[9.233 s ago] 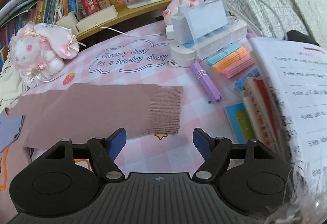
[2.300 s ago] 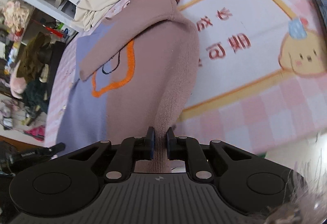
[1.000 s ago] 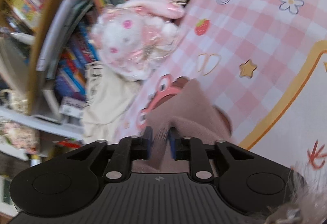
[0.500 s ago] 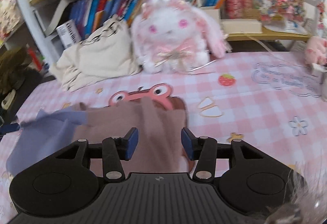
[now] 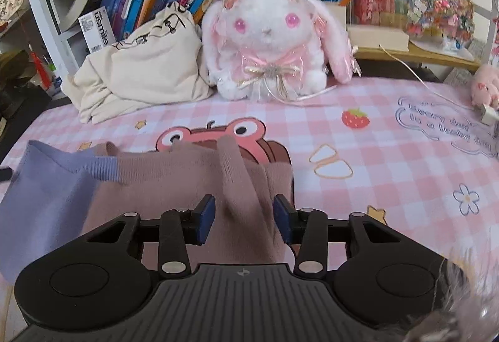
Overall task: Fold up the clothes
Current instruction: 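Grip the folded sweater edges with both tools and press them flat, then open the left tool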
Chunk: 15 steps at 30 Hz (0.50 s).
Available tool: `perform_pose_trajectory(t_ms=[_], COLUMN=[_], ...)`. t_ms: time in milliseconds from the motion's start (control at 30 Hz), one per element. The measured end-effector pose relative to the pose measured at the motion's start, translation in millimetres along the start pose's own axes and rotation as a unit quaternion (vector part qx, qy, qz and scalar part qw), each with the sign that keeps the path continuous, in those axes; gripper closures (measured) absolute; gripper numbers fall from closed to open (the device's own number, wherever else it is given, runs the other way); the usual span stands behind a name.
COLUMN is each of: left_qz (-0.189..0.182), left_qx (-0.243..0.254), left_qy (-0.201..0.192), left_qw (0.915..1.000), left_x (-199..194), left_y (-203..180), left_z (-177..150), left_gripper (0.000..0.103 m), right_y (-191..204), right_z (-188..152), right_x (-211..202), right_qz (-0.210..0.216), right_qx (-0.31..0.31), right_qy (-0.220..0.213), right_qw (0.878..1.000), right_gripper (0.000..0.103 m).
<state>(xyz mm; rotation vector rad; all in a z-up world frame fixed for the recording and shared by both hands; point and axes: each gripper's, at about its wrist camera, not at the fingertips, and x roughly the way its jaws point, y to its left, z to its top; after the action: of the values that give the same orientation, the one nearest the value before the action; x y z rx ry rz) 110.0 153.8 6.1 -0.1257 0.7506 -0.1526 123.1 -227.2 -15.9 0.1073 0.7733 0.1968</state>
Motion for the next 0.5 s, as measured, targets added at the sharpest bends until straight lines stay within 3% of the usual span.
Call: perform_pose_trajectory(t_ms=[33, 67, 167, 233, 367, 500], left_qz=[0.002, 0.003, -0.008, -0.009, 0.009, 0.019], left_qx=[0.001, 0.001, -0.045, -0.063, -0.071, -0.067], left_qy=[0.005, 0.010, -0.021, -0.020, 0.027, 0.029], left_qw=[1.0000, 0.9999, 0.9987, 0.9978, 0.9971, 0.9972], left_x=[6, 13, 1, 1, 28, 34], left_y=[-1, -2, 12, 18, 19, 16], left_z=[1, 1, 1, -1, -3, -4], left_gripper=[0.077, 0.100, 0.099, 0.099, 0.098, 0.094], right_y=[0, -1, -17, -31, -33, -31], right_z=[1, 2, 7, 7, 0, -3], right_x=[2, 4, -11, -26, -5, 12], right_qz=[0.002, 0.006, 0.015, 0.023, 0.005, -0.010], right_qx=[-0.001, 0.000, 0.047, 0.092, 0.094, 0.085], right_qy=[0.001, 0.008, -0.011, -0.030, 0.009, 0.030], right_qw=[1.000, 1.000, 0.999, 0.995, 0.995, 0.996], right_gripper=[0.090, 0.093, 0.095, 0.095, 0.095, 0.095])
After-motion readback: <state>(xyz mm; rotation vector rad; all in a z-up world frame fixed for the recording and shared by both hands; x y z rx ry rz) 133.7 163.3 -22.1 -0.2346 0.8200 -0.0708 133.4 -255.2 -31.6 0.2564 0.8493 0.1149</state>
